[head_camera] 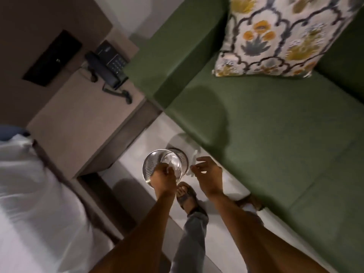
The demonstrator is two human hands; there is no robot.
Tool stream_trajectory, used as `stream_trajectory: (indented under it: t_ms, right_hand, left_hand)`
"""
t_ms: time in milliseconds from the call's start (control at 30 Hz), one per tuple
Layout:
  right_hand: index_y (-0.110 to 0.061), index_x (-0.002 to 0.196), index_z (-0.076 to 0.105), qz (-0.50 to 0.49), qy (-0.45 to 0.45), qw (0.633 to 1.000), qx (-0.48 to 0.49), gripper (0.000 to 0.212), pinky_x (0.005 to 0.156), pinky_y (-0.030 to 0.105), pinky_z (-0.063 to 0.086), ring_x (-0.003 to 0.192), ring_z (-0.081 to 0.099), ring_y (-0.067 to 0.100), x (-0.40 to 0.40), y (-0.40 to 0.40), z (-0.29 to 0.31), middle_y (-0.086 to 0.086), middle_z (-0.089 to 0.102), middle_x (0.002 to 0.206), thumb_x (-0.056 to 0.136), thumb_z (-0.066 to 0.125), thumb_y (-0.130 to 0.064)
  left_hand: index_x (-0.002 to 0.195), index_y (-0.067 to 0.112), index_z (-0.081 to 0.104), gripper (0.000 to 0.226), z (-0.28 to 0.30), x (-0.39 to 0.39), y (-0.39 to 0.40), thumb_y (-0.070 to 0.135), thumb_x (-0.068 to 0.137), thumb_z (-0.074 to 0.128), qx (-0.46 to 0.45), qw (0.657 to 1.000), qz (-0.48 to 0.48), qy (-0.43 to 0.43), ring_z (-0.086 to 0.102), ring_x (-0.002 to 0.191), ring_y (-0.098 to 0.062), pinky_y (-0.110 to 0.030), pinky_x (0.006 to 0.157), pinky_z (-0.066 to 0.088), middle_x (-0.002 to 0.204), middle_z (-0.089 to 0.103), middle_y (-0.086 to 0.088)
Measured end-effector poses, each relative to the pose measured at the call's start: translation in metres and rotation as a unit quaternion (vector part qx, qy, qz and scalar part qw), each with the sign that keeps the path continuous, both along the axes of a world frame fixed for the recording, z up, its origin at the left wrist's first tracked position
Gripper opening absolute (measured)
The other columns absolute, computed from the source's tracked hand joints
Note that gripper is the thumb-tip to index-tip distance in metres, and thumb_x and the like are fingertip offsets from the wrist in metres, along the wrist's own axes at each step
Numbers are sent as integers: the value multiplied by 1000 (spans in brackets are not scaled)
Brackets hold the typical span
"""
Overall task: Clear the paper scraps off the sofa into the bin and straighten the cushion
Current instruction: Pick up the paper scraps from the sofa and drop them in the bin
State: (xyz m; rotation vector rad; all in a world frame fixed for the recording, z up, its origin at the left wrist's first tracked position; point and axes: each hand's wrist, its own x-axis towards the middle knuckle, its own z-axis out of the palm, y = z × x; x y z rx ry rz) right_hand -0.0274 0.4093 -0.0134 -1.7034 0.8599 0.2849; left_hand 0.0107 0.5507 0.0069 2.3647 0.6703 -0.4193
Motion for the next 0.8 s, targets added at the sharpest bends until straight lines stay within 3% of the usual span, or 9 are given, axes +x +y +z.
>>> stream_trajectory:
  t_ms: [67, 133, 200, 300, 367, 433, 567, 667, 800]
  right_hand:
    - [-12, 106, 73, 24, -2, 1000, 4, 24, 67, 15, 59, 77, 79, 19, 5, 35, -5, 8, 83, 88, 85, 85, -10]
    - [-10, 110, 71, 36, -2, 999, 22, 28, 65, 8, 55, 83, 79, 24, 12, 64, -11, 12, 82, 93, 86, 84, -6]
    - [-10, 117, 69, 64, -2, 998, 17, 32, 76, 18, 61, 90, 78, 27, 18, 86, -15, 13, 81, 103, 88, 83, -10]
    - [-6, 128, 65, 102, -2, 995, -9, 40, 91, 37, 62, 104, 75, 31, 24, 112, -22, 17, 77, 119, 93, 78, -19]
    - [-7, 133, 62, 111, 4, 993, -31, 41, 96, 37, 59, 113, 72, 31, 22, 120, -26, 16, 74, 126, 95, 71, -20]
    - [-10, 135, 61, 124, 22, 991, -43, 43, 101, 40, 60, 117, 70, 31, 17, 124, -28, 13, 73, 130, 94, 72, -11]
    - [-8, 133, 63, 135, 20, 989, -59, 41, 100, 45, 60, 115, 70, 35, 9, 121, -32, 15, 74, 128, 93, 73, -5]
    - [-9, 129, 66, 130, 26, 989, -67, 41, 93, 36, 60, 112, 72, 34, 7, 115, -32, 13, 76, 124, 90, 72, -1]
    - [-12, 132, 63, 147, 48, 987, -40, 45, 97, 50, 63, 116, 71, 32, 12, 101, -30, 11, 74, 129, 89, 76, -6]
  left_hand:
    - [96, 9, 77, 10, -9, -7, 36, 3, 93, 69, 7, 1000, -14, 3, 73, 86, -43, -36, 71, 52, 93, 80, -21]
    - [102, 7, 75, 9, -16, -9, 64, 4, 96, 69, -17, 999, -38, 3, 74, 89, -43, -31, 71, 48, 98, 80, -19]
    - [111, 4, 72, 18, -20, -9, 83, 18, 101, 67, -32, 998, -45, -5, 75, 93, -40, -24, 73, 44, 104, 79, -18]
    - [133, -1, 60, 78, -19, -10, 102, 66, 97, 45, -73, 996, -53, -5, 70, 103, -34, -27, 84, 48, 118, 73, -14]
    - [142, -1, 53, 64, -24, -11, 108, 47, 100, 54, -77, 995, -54, 17, 66, 116, -43, -43, 95, 52, 131, 69, -21]
    - [145, 3, 51, 47, -30, -11, 112, 21, 103, 63, -68, 996, -49, 25, 63, 123, -46, -48, 100, 52, 136, 66, -22]
    - [143, 1, 53, 44, -34, -13, 114, 8, 102, 64, -55, 996, -58, 24, 64, 121, -47, -49, 98, 54, 136, 67, -24]
    - [145, 1, 52, 50, -36, -12, 112, 11, 99, 69, -49, 996, -61, 31, 65, 120, -46, -50, 96, 55, 135, 67, -24]
    - [154, 11, 44, 59, -33, -8, 102, 35, 103, 64, -32, 995, -85, 51, 61, 124, -42, -49, 100, 54, 142, 64, -20]
